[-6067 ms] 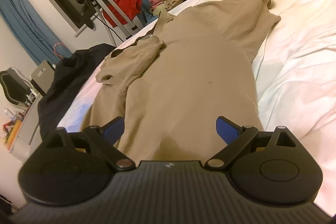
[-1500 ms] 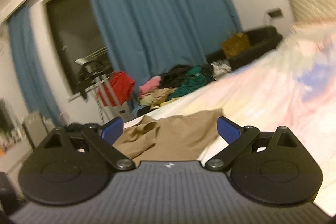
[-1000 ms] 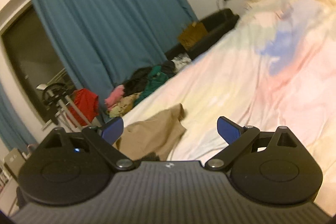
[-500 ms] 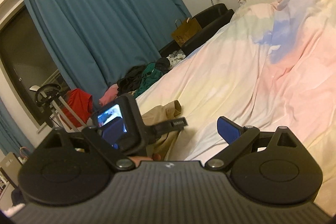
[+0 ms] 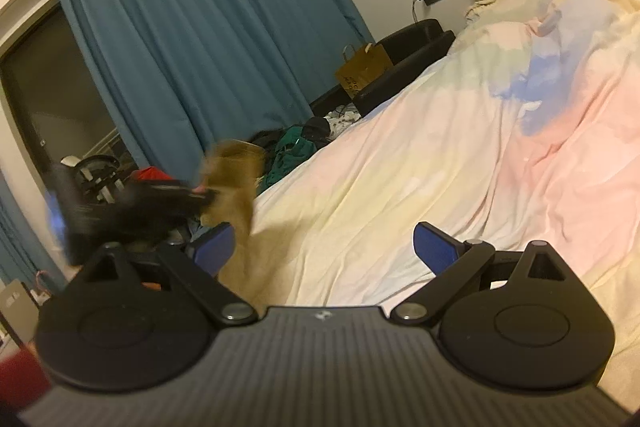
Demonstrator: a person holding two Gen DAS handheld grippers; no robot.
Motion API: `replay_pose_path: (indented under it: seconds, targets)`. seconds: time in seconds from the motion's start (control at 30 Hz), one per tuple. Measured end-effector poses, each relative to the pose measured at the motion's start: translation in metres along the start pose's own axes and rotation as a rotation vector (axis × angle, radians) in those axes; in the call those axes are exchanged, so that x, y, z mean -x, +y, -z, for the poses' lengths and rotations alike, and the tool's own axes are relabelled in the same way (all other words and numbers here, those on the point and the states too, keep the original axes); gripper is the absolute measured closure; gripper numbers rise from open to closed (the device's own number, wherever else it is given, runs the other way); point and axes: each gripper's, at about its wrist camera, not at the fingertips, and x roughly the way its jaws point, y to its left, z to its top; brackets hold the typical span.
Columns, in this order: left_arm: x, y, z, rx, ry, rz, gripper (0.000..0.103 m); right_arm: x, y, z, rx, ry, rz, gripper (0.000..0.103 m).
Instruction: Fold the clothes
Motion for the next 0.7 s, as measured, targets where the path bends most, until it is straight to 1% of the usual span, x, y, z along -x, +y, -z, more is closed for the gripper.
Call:
replay_pose_path:
  seconds: [0.07,0.17,0.3,0.33,0.37,0.4,0.43,0.47,0.5,0.6,0.67,0.7]
  targets:
    - [0.03,0.027,-0.015,0.04,-0.053,-0.043,0.099,0.001,0.005,0.002,0.01,0.004,-0.005,0.006]
    - [0.061,0.078,-0.023,0.113,-0.104,-0.17,0.099,0.002,0.012,0.004,0.027,0.008,-0.016,0.006]
    - [0.072,0.143,-0.006,0.158,-0.02,-0.45,0.097,0.002,0.022,0.008,0.072,0.011,-0.029,0.006]
    - [0.074,0.155,0.0,0.174,0.007,-0.483,0.097,0.0,0.025,0.009,0.083,0.021,-0.033,0.006]
    - [0.078,0.161,0.004,0.192,0.02,-0.509,0.092,-0.002,0.026,0.01,0.093,0.031,-0.038,0.006]
    - [0.083,0.168,0.009,0.211,0.031,-0.535,0.085,-0.004,0.028,0.012,0.1,0.044,-0.044,0.006]
    - [0.088,0.169,0.011,0.219,0.038,-0.532,0.08,-0.005,0.03,0.013,0.109,0.052,-0.049,0.006]
    - [0.093,0.169,0.012,0.226,0.045,-0.527,0.065,-0.007,0.032,0.014,0.118,0.06,-0.053,0.006]
    - [0.101,0.166,0.01,0.216,0.059,-0.523,0.053,-0.008,0.034,0.015,0.128,0.072,-0.062,0.006]
    - [0.129,0.133,0.016,0.119,0.096,-0.522,0.044,-0.011,0.041,0.019,0.162,0.11,-0.094,0.006]
    - [0.15,0.112,0.021,0.065,0.111,-0.509,0.035,-0.01,0.048,0.023,0.198,0.133,-0.114,0.006]
    - [0.165,0.096,0.028,0.04,0.11,-0.503,0.031,-0.007,0.051,0.023,0.219,0.129,-0.12,0.006]
